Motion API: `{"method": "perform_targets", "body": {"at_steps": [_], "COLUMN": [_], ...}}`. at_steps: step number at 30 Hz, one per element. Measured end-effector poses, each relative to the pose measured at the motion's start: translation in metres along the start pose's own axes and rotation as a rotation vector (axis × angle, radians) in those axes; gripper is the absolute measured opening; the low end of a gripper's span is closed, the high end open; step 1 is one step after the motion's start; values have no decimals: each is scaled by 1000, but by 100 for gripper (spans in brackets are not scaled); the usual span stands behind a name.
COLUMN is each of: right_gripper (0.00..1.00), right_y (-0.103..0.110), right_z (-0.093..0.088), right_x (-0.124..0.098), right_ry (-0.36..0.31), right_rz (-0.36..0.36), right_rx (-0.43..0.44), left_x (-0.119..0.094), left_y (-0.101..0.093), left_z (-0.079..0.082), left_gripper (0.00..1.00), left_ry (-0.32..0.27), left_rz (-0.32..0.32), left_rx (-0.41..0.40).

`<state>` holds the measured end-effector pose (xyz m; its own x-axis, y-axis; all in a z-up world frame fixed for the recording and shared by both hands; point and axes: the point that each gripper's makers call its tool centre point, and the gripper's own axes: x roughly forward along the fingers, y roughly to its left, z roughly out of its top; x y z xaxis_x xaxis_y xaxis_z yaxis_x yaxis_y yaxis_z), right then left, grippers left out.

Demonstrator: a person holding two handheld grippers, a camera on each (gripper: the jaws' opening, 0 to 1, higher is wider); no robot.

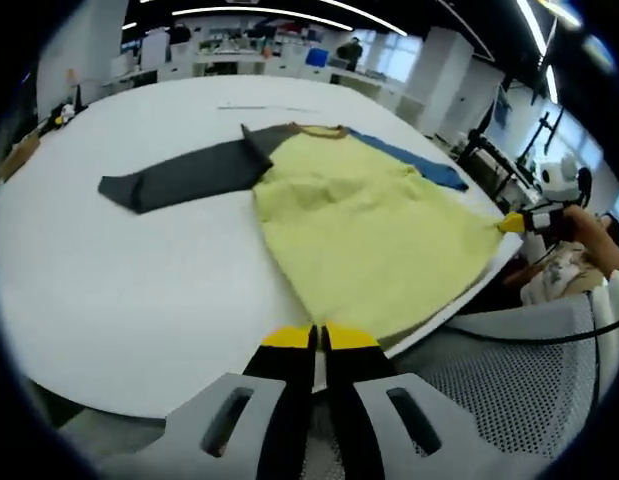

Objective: Fold the garment on the visible template until the final outline fits inside the template.

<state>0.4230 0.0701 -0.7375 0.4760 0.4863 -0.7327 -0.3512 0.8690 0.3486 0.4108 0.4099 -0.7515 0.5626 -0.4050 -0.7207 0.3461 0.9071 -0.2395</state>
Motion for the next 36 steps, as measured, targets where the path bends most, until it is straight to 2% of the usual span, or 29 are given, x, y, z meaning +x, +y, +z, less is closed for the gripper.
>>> {"method": "perform_targets", "body": {"at_steps": [2,11,14,19,23,26,28,30,33,36], "right_gripper": [0,0,0,0,0,0,5,16,25,36], "right_y": [-2,-14,-18,-20,-20,-21,-22,-21,-17,-16], "right_z": [-5,-31,-39,-44,-47,-45,-41,-38,-25,-10], "right_x": [2,7,8,9,10,10,8,7,2,-2], "right_ry": [7,41,70,83,97,83,73,66,15,-51], "right_rz": [-3,-45,-75,-87,-98,-94,-93,-85,-61,-49], "right_rx": [16,50,12,2,-40,-25,-21,-18,-2,0], "left_x": [2,8,9,10,11,10,9,7,6,5], "left_y": [1,1,1,4,2,0,0,0,1,0], "left_z": [-7,-27,-28,-30,-31,-28,-26,-22,-15,-4], "left_gripper": [0,1,1,1,1,2,4,11,23,34], "left_ry": [22,92,100,114,121,111,108,88,54,-9], "left_rz": [7,42,44,55,56,57,68,73,72,59], "left_rx": [-37,-12,-11,-17,18,74,104,121,133,123]}}
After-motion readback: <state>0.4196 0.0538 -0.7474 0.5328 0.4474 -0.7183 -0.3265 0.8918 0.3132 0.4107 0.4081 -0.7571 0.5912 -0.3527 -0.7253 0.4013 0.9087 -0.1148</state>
